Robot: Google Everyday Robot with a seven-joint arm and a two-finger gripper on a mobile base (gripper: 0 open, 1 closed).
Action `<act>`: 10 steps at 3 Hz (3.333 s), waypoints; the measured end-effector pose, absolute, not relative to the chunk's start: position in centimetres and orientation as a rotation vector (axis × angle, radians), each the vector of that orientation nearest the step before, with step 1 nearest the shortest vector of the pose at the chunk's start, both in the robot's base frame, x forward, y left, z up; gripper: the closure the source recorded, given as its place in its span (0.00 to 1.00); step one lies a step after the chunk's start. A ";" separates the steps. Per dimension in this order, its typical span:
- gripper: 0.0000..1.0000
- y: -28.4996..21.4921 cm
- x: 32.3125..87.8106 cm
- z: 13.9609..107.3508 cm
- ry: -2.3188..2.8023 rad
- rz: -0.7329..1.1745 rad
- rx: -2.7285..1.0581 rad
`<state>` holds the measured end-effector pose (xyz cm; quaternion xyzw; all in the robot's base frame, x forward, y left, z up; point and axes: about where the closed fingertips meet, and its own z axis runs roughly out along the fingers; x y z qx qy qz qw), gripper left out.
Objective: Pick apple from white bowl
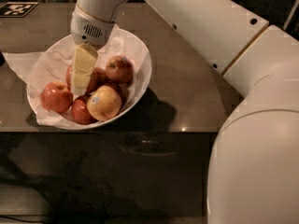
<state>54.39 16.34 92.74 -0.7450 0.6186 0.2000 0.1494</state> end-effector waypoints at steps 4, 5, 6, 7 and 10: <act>0.42 16.2 54.1 91.7 1.805 0.583 -2.115; 0.66 16.2 54.1 91.7 1.805 0.583 -2.115; 0.89 16.2 54.1 91.7 1.804 0.583 -2.115; 1.00 16.3 54.1 91.7 1.803 0.584 -2.115; 1.00 16.4 54.7 98.1 1.885 0.543 -2.006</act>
Offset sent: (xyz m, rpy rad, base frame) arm -0.0090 -0.0100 -0.0201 -0.0010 0.0279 -0.0585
